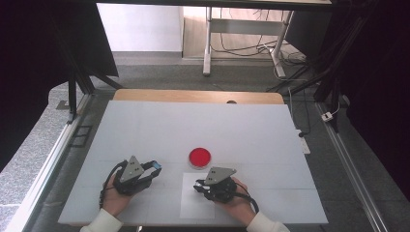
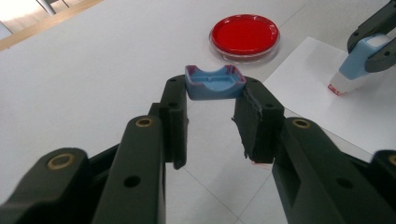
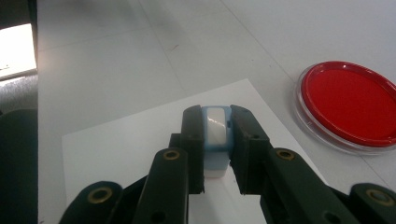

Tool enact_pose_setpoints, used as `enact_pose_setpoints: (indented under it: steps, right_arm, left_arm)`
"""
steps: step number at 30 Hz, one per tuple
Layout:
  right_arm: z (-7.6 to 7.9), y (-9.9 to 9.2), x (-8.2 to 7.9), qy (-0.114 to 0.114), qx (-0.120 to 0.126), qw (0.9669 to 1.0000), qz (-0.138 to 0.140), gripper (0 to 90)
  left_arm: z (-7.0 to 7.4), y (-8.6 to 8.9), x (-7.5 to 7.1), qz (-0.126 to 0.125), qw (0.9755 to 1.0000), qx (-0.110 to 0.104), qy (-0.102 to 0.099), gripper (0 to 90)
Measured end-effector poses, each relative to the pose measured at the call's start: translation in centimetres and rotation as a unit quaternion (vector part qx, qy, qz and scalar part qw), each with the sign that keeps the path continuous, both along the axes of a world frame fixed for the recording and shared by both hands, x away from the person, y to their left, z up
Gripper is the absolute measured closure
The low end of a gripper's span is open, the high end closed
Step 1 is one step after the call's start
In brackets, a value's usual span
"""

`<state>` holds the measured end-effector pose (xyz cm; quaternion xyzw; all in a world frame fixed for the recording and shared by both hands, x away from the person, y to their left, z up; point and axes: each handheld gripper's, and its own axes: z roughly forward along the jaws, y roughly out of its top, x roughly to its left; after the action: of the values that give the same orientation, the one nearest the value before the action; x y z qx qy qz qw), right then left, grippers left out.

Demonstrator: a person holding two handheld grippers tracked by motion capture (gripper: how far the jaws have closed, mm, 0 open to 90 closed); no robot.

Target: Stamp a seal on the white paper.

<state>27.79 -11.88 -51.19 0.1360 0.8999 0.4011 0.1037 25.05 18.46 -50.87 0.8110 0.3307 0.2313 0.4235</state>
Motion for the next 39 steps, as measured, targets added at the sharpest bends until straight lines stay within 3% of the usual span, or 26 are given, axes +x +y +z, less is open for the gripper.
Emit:
enact_pose_setpoints:
  steps: [19,28,30,39]
  right_arm:
    - [0.12,0.25,0.00,0.001,-0.006,1.0000,-0.005,75.8]
    - [0.36,-0.13,0.12,0.010,0.019,0.9997,-0.011,75.4]
    - [0.37,-0.29,0.24,0.023,0.026,0.9993,-0.016,75.4]
    - [0.83,-0.62,0.18,0.014,0.045,0.9987,-0.020,75.3]
  left_arm:
    - [-0.01,0.02,0.02,0.001,1.0000,0.000,0.000,64.9]
    - [-0.03,0.09,0.07,0.002,1.0000,-0.001,0.000,64.9]
    - [-0.04,0.10,0.07,0.002,1.0000,-0.001,0.000,64.9]
    - [-0.04,0.18,0.08,0.002,1.0000,-0.002,-0.001,64.9]
